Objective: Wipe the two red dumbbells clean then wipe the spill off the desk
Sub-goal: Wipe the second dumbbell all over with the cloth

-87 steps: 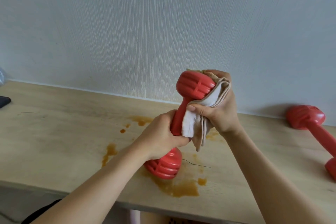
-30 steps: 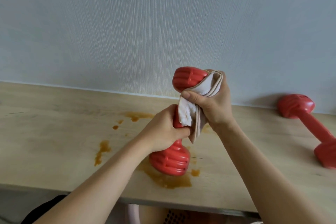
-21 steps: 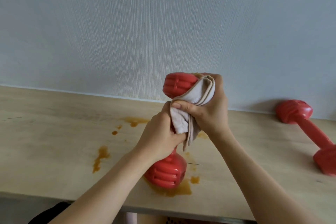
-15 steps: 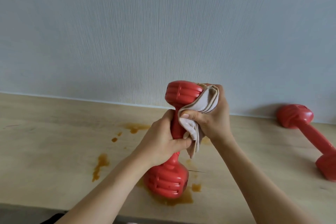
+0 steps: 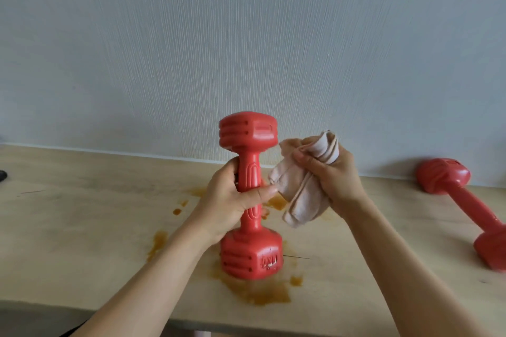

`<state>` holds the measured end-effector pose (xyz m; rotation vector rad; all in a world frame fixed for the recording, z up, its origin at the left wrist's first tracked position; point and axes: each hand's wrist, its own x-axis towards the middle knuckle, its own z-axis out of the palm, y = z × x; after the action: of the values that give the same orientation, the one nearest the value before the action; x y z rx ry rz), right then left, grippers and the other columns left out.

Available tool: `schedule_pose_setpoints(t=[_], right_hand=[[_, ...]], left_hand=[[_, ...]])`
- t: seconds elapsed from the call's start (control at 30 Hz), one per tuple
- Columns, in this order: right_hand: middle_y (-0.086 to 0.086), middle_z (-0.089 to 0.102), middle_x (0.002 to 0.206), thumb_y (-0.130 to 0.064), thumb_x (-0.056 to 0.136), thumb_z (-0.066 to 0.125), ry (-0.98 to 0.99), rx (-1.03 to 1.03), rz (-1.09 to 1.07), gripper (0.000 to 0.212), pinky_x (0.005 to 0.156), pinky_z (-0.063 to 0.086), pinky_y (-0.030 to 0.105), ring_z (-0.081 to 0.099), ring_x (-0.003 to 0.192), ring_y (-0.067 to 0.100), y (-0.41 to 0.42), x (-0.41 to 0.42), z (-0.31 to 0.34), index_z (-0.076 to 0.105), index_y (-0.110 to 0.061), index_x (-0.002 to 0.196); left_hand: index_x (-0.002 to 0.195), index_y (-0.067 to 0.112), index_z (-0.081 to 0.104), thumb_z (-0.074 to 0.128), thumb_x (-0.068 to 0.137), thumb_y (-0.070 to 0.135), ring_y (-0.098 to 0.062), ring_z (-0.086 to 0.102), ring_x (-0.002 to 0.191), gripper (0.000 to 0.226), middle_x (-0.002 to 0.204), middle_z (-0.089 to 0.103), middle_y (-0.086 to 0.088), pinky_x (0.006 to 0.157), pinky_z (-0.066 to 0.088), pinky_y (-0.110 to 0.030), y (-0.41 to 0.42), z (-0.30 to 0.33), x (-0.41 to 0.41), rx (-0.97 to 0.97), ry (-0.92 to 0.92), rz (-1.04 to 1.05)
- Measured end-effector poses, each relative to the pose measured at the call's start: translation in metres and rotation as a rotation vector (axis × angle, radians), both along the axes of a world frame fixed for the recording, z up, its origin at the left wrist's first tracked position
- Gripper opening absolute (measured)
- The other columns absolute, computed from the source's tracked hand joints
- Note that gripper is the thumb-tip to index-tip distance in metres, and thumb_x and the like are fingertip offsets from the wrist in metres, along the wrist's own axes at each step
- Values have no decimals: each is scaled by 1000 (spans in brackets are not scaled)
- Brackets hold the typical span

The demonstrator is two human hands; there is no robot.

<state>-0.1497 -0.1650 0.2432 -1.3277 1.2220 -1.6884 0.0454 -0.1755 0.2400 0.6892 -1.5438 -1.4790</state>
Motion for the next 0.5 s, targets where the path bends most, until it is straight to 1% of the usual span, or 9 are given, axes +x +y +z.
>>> schedule_pose_setpoints(t=[0.07, 0.13, 0.2, 0.27, 0.3, 0.37, 0.4, 0.43, 0.5], right_hand=[[12, 72, 96, -18, 65, 79, 47, 83, 62, 31, 82, 55, 38, 68, 92, 27, 7, -2, 10, 67, -7, 92], [10, 72, 97, -21, 66, 77, 104, 189, 155, 37, 82, 56, 37, 69, 92, 26, 14, 4, 16, 65, -4, 96], [11, 72, 98, -29, 69, 76, 222, 248, 193, 41, 86, 55, 42, 69, 93, 24, 20, 13, 25, 65, -4, 100], [8, 72, 92, -38, 71, 76, 452, 272, 202, 42, 85, 55, 43, 69, 87, 21, 23, 26, 36, 65, -8, 98], [6, 71, 87, -42, 71, 76, 591, 292, 200, 41, 81, 55, 40, 68, 83, 20, 24, 33, 41, 65, -10, 94], [3, 66, 79, -49, 69, 75, 859, 353, 190, 40, 69, 51, 33, 63, 74, 19, 27, 50, 46, 60, -15, 85], [1, 63, 77, -51, 67, 76, 949, 373, 179, 42, 65, 49, 31, 61, 71, 17, 28, 57, 45, 58, -17, 83], [-1, 63, 77, -53, 65, 76, 988, 380, 164, 45, 65, 49, 31, 60, 70, 16, 28, 62, 42, 57, -17, 83], [-2, 64, 75, -51, 59, 79, 955, 386, 128, 47, 66, 53, 33, 61, 70, 14, 26, 67, 33, 59, -18, 84]], left_hand=[[91, 8, 54, 77, 61, 14, -20, 60, 74, 38, 78, 59, -2, 71, 56, -43, -4, 5, 4, 23, 64, 98], [93, 10, 55, 75, 65, 8, -21, 62, 79, 34, 81, 62, -1, 74, 56, -42, -8, 9, 6, 52, 144, 189], [92, 15, 57, 75, 69, 4, -19, 64, 81, 31, 81, 65, 3, 75, 54, -41, -12, 11, 7, 61, 198, 269], [90, 19, 56, 75, 71, 3, -14, 63, 79, 30, 78, 66, 6, 75, 49, -34, -12, 14, 6, 36, 223, 323], [88, 19, 56, 75, 70, 4, -13, 63, 77, 30, 78, 66, 5, 75, 48, -33, -10, 14, 5, 8, 227, 336], [88, 17, 56, 77, 67, 7, -13, 64, 77, 31, 78, 66, 3, 76, 50, -31, -6, 14, 1, -52, 229, 343], [89, 16, 56, 77, 67, 6, -13, 65, 77, 31, 77, 66, 4, 77, 52, -30, -3, 14, -1, -81, 224, 342], [88, 16, 56, 76, 69, 4, -11, 65, 77, 31, 76, 66, 7, 77, 53, -29, -2, 13, -2, -110, 216, 337], [86, 18, 56, 76, 71, 0, -8, 64, 73, 31, 72, 66, 10, 76, 52, -25, 1, 11, -5, -152, 198, 325]])
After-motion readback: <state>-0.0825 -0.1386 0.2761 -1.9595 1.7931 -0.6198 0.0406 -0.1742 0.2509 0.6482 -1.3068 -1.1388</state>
